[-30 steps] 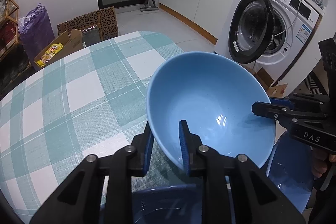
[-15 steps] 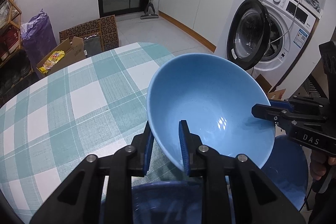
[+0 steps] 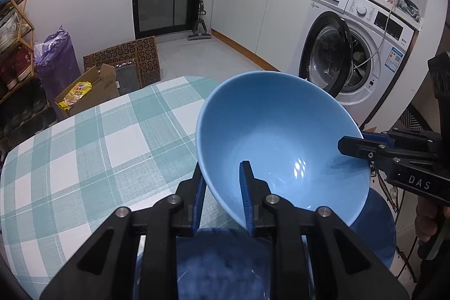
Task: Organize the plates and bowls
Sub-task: 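Lift the held blue bowls and lower them toward the bowl beneath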
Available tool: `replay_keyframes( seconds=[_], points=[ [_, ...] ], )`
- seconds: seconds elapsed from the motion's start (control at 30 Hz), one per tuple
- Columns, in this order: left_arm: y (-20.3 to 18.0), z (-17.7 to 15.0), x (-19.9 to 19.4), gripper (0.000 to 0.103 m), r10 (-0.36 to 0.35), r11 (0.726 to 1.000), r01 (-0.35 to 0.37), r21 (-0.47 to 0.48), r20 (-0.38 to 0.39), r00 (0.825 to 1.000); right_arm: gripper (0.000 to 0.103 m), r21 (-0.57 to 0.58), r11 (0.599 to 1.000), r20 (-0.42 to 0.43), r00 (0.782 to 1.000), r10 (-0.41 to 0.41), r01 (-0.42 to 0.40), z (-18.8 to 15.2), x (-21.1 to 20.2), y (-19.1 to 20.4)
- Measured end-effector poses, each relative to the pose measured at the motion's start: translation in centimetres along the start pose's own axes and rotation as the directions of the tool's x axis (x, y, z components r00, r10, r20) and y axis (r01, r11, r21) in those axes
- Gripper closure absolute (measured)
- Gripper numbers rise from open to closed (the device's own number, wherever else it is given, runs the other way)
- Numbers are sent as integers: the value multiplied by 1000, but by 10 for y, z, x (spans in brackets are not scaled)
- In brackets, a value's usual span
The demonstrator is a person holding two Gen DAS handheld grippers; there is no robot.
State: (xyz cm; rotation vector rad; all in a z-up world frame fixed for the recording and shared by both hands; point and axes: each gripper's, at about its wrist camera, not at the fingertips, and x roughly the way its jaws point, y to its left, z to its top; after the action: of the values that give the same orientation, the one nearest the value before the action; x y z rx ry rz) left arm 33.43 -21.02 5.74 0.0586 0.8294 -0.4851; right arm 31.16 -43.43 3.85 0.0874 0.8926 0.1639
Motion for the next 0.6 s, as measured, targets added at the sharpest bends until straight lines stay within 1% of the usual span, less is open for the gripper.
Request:
replay_keyframes(
  seconds=[0.23,0.6],
  points=[
    [0,-5,-24,81,11,1000,-11,-3,36,999,83,-21,1000,33,999,4,-3,-4,-23,13],
    [2,-22,-63,81,44,999,-43,-12,79,996,83,-67,998,95,995,20,-14,-20,-62,41]
  ],
)
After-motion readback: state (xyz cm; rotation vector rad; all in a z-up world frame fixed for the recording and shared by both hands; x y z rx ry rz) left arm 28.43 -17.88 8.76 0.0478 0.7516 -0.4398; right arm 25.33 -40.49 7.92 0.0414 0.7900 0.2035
